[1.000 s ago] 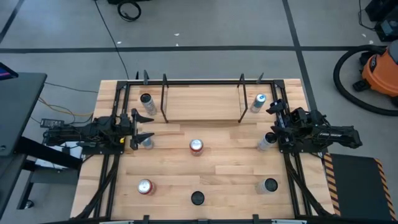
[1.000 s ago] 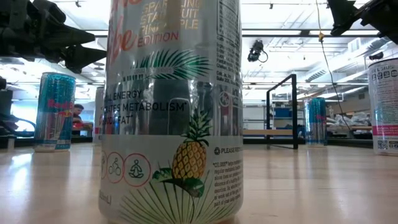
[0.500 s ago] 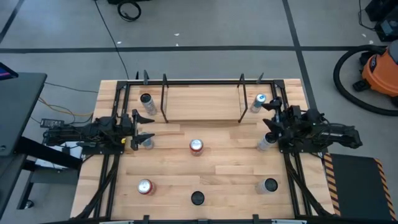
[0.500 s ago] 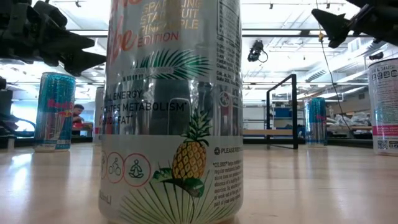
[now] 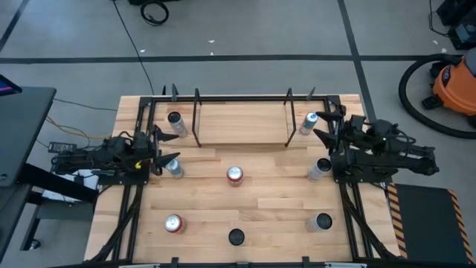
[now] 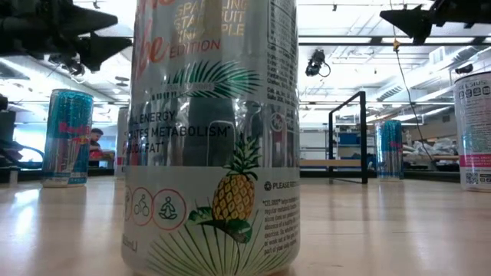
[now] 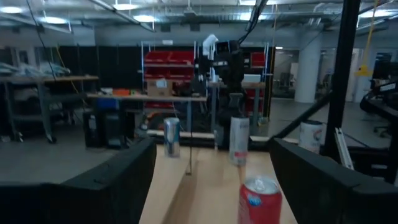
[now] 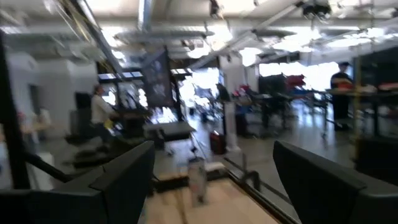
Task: Place canned beverage on shelf
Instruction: Put the right blue soda can on the shelf
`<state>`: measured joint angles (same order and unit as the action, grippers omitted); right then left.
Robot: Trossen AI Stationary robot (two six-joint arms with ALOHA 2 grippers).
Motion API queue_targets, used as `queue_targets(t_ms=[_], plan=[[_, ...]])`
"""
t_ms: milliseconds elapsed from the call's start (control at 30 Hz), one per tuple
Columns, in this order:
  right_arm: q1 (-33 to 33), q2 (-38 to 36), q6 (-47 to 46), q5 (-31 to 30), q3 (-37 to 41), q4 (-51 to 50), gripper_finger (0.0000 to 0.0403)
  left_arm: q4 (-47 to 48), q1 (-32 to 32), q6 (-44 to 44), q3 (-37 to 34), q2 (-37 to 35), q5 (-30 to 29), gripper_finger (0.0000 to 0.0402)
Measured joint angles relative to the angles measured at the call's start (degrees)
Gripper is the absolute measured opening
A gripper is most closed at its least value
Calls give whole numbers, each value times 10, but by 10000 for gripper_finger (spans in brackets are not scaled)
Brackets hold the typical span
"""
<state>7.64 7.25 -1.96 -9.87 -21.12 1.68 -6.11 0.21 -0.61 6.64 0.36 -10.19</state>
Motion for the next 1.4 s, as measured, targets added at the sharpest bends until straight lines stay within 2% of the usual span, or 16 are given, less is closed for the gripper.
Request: queue_targets(t_ms=[300, 600, 700, 833, 1000, 1400], plan=[[0, 79, 13, -91, -96, -94, 337, 35, 0, -21, 83, 24, -47, 318], [0, 161, 49, -234, -137, -126, 337, 93, 43, -46, 204, 165, -71, 318], [1, 175, 36, -261, -138, -127, 337, 134, 55, -33, 251, 214, -70, 318], [0, 184, -3, -270, -139, -146, 337, 168, 64, -10, 293, 267, -70, 318], [0, 189, -54, -267, -139, -175, 337, 182, 64, -1, 301, 308, -70, 318], [0, 190, -29, -266, -138, -195, 337, 185, 64, -1, 301, 367, -69, 318]])
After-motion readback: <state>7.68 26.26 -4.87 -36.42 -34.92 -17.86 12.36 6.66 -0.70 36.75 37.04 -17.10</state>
